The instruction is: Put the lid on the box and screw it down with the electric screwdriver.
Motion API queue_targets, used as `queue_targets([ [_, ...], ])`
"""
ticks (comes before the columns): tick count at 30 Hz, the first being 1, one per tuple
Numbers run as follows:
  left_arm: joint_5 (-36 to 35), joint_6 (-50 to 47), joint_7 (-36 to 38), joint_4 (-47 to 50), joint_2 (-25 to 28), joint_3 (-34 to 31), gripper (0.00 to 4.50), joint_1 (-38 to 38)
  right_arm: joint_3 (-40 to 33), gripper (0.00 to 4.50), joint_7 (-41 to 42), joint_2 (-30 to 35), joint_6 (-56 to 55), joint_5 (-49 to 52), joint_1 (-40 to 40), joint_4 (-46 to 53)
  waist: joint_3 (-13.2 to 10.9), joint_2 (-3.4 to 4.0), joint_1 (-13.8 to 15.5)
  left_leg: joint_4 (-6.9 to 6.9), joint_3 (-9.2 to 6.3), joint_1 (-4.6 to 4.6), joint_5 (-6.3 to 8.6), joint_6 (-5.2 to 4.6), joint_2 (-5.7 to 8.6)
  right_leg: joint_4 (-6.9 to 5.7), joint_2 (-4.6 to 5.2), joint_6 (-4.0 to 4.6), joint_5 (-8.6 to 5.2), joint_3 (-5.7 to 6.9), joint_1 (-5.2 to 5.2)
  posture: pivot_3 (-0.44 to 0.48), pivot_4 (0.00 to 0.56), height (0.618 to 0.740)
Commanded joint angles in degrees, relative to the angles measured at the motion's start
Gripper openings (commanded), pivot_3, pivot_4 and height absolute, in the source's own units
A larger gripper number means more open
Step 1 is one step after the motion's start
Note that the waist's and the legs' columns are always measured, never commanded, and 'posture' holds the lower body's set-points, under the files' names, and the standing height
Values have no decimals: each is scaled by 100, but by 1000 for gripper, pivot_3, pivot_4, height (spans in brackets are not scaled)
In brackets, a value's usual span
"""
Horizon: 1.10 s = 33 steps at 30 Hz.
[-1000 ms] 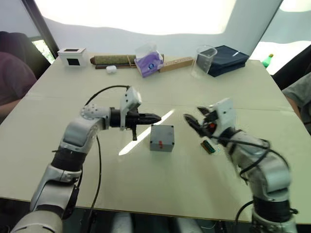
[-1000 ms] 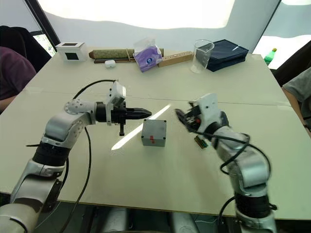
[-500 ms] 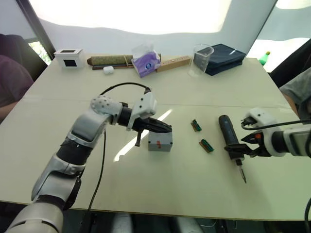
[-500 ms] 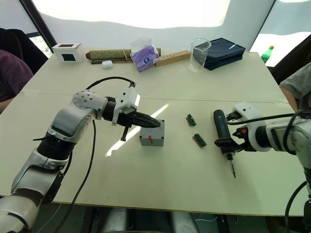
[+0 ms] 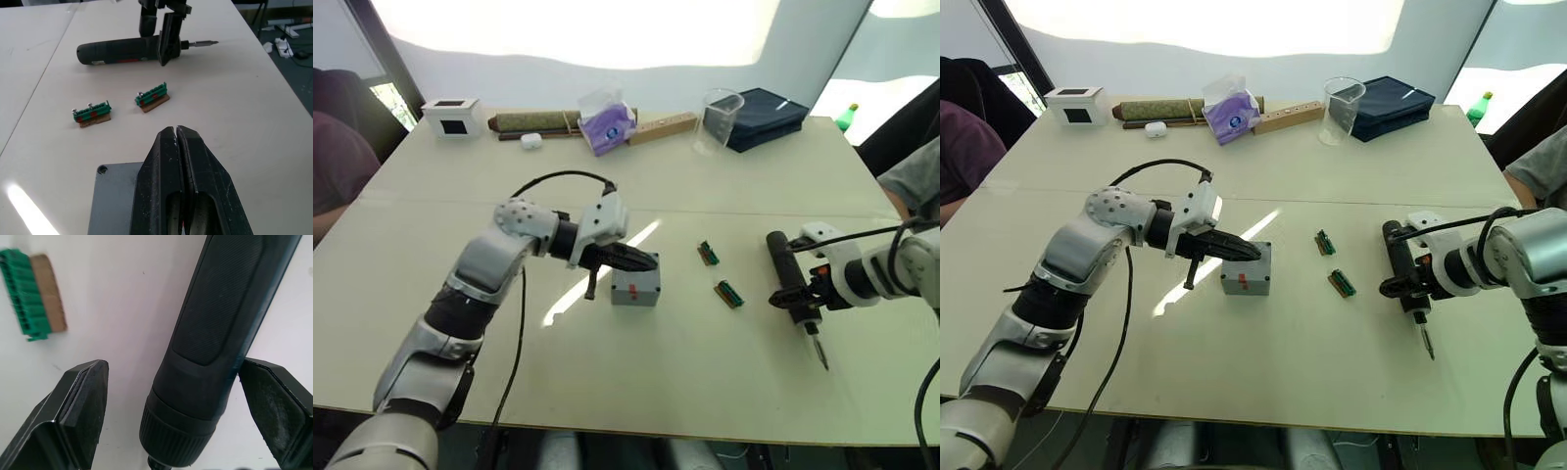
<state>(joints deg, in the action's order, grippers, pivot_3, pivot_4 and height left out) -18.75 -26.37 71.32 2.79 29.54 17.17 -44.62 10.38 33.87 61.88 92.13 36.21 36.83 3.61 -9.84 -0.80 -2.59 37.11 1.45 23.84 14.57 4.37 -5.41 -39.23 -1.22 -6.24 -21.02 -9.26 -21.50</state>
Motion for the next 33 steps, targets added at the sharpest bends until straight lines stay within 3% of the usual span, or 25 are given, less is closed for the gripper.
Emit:
queue_targets([
  [1, -61, -29, -140, 192, -23, -143, 0, 80, 467, 3802, 132, 126, -65, -119, -97, 284, 0, -1, 1, 0, -1, 0, 0, 0, 0, 0, 0, 0, 0, 1, 1, 0, 150, 739],
  [5, -91, -84, -270, 268, -101, -153, 0, 126, 766, 2426, 299, 206, -115, -231, -163, 255, 1, -3, 14, 3, -2, 0, 0, 0, -1, 0, 0, 0, 0, 4, 3, 0, 150, 739],
  [7, -107, -88, -329, 258, -129, -179, 0, 144, 870, 2212, 324, 175, -126, -304, -191, 153, 5, -10, 27, 4, -5, 0, 0, 0, -1, 2, 1, 0, 0, 7, 8, 0, 150, 739],
  [14, -59, -14, -403, 129, -117, -140, 0, 180, 951, 2156, 467, 133, -453, -716, 72, -437, 13, -24, 17, 11, -7, -2, 0, -1, -1, 3, 1, 0, 0, 10, 15, 0, 150, 739],
  [16, 9, 51, -381, -8, -78, -124, 0, 155, 811, 2156, 696, 289, -804, -861, 554, -755, 13, -24, 10, 18, -7, -3, 1, -1, -1, 3, 2, 0, 0, 10, 18, 0, 150, 739],
  [22, 146, 251, -281, -412, 124, -188, 0, 157, -451, 2156, 552, 84, -530, -761, 1769, -1106, -32, 53, -9, 19, 17, 14, 0, 0, 4, -5, 8, -11, 6, -12, -17, 0, 150, 739],
  [25, 24, 169, -256, -592, 173, -361, 0, 93, -2580, 2156, -121, -1085, -550, -520, 1929, -397, -30, 50, -10, 14, 13, 46, -9, 12, -2, -19, -1, -6, 6, -7, -72, 0, 150, 739],
  [28, -33, 73, -184, -723, 229, -463, 0, 45, -4226, 2156, -982, -2817, -1453, -168, 1592, 1294, -29, 50, -5, 0, 11, 61, -25, 40, -10, -38, -11, 12, -2, -2, -107, 0, 150, 739],
  [30, 16, 61, -106, -761, 298, -443, 0, 55, -4629, 2156, -1389, -3803, -1867, 100, 1339, 2263, -28, 52, 31, -2, 2, 68, -25, 40, -13, -54, -14, 25, -9, 11, -116, 0, 150, 739],
  [33, 28, -28, -45, -781, 377, -429, 0, 79, -4535, 2156, -1788, -4845, -2331, 485, 869, 3260, -28, 51, 66, -1, 4, 79, -27, 43, -11, -79, 1, 33, -14, 39, -125, 0, 150, 739],
])
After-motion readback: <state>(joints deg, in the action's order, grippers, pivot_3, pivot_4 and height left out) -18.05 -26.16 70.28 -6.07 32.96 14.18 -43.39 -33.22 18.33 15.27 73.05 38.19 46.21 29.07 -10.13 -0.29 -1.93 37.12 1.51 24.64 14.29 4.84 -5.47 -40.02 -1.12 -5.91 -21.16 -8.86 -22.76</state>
